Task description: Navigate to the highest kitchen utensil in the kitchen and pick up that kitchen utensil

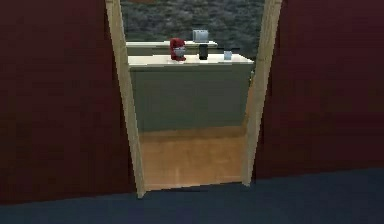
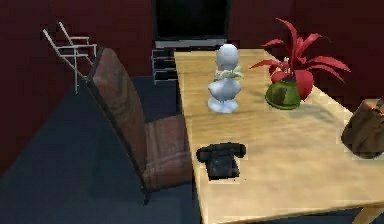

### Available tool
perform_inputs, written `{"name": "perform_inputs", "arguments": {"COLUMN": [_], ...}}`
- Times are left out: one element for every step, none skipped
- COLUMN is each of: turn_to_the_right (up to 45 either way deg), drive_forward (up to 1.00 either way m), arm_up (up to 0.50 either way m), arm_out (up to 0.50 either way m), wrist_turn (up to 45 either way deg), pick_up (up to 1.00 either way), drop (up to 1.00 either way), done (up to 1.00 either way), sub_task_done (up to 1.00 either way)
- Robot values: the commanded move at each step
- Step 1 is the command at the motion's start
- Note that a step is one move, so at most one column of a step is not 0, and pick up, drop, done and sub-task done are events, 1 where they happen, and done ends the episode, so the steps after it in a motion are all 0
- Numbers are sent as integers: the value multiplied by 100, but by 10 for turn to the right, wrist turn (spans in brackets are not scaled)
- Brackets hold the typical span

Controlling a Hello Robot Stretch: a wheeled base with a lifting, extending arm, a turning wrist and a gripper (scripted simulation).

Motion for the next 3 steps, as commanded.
{"name": "perform_inputs", "arguments": {"turn_to_the_right": [0,60,0], "drive_forward": [100,0,65], "arm_up": [0,0,0], "arm_out": [0,0,0], "wrist_turn": [0,0,0], "pick_up": [0,0,0], "drop": [0,0,0], "done": [0,0,0], "sub_task_done": [0,0,0]}}
